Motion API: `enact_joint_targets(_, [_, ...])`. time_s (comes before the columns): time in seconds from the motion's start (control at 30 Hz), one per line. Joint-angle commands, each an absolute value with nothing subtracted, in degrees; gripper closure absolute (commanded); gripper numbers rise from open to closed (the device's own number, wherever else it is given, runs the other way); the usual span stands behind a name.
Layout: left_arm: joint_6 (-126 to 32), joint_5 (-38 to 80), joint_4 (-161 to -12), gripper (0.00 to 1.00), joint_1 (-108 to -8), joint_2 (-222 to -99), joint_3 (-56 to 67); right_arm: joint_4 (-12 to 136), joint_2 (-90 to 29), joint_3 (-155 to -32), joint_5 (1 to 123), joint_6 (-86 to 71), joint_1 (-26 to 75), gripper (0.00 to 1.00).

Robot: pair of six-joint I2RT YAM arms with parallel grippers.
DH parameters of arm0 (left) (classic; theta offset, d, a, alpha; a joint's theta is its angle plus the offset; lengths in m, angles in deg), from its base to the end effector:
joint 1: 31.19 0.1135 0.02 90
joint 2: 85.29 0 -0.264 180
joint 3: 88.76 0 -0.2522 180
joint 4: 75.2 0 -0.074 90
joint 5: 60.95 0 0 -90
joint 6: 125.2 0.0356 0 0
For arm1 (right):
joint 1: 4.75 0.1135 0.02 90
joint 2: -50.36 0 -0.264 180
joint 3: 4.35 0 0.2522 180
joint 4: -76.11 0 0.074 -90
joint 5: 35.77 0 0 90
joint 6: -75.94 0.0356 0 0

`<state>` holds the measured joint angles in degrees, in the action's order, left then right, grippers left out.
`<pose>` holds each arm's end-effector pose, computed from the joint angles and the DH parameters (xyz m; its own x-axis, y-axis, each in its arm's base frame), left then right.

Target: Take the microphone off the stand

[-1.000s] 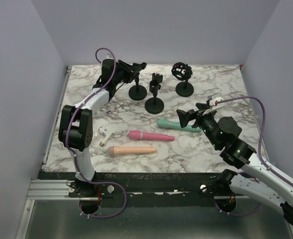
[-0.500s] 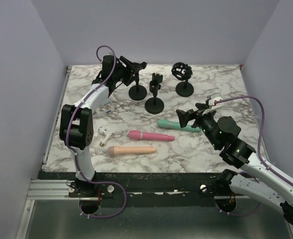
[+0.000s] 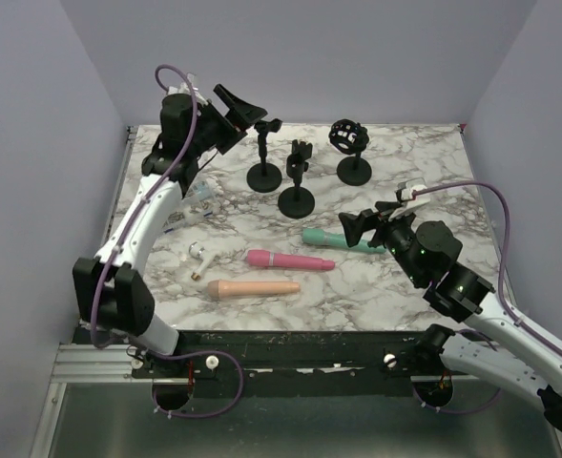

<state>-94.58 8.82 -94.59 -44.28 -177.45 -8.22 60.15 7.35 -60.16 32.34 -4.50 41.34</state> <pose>0.3723 -0.0992 0.3869 -0.5702 -0.6964 -0.4357 0.1004 0.4673 -0.8784 0.1342 0.1203 0.3436 -0.1058 0.1123 -0.9880 -0.3983 0.9056 0.1456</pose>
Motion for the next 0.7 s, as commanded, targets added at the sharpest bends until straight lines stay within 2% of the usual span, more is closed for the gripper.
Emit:
enact_joint_targets(0.0, [-84.0, 6.9, -93.5, 0.01, -44.0, -164.2, 0.3, 53.9, 9.6, -62.5, 29.1, 1.5, 41.6, 0.0])
enact_joint_targets(0.33, [-64.2, 13.6, -99.9, 0.01, -44.3, -132.5, 17.5, 42.6, 15.4, -63.5, 15.3, 11.7, 41.6, 0.0])
enact_joint_targets(0.67, [-59.2, 21.9, -101.7, 0.01, -44.3, -99.5, 33.9, 35.9, 20.7, -67.6, 14.7, 11.7, 41.6, 0.0])
